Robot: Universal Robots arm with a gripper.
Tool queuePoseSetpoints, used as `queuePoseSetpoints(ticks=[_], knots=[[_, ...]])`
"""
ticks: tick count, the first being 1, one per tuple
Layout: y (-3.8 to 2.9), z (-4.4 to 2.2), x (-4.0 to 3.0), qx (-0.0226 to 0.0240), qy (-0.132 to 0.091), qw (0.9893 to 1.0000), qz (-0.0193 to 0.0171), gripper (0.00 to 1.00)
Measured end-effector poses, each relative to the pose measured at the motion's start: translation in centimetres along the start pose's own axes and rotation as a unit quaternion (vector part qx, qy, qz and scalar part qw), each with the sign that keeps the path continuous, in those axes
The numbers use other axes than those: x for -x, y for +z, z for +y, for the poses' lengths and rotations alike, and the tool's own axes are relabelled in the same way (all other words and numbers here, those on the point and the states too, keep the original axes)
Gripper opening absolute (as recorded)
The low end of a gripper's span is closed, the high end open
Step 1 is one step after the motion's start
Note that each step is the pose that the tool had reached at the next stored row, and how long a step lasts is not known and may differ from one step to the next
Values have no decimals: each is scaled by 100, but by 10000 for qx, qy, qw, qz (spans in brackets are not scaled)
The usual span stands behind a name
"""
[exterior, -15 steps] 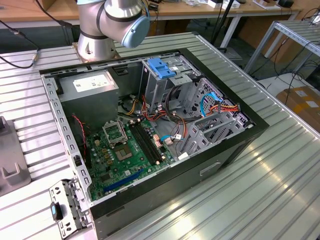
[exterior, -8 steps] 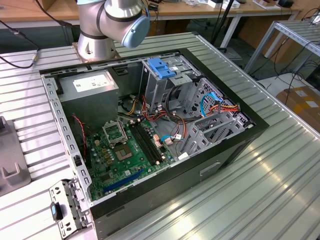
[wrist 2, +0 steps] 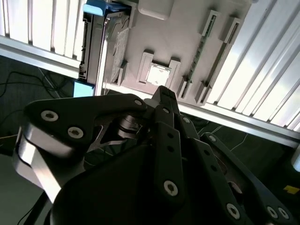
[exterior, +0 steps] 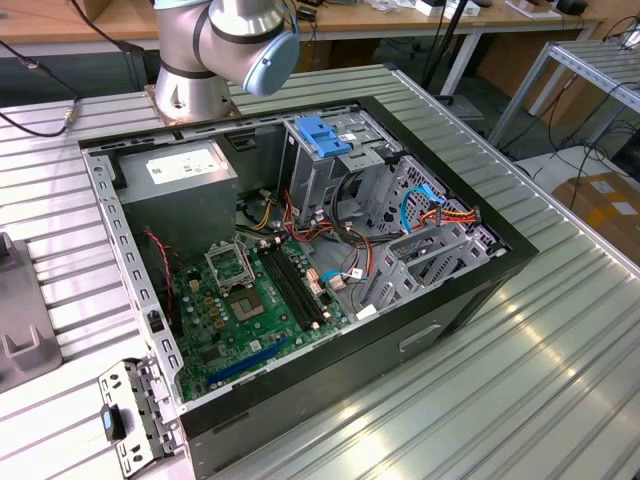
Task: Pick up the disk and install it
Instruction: 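Pick up the disk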
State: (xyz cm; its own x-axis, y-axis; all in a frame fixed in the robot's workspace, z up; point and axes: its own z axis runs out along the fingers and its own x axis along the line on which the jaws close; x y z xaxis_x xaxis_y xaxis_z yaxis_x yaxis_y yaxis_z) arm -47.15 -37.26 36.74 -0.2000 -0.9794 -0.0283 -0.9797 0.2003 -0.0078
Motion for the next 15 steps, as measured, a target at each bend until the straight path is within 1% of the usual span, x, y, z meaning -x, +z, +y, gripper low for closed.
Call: queuePoseSetpoints(ticks=[8, 15], knots=[[1, 0, 0, 5, -181, 9998, -2, 10], [0, 0, 0, 9, -325, 9995, -3, 10]])
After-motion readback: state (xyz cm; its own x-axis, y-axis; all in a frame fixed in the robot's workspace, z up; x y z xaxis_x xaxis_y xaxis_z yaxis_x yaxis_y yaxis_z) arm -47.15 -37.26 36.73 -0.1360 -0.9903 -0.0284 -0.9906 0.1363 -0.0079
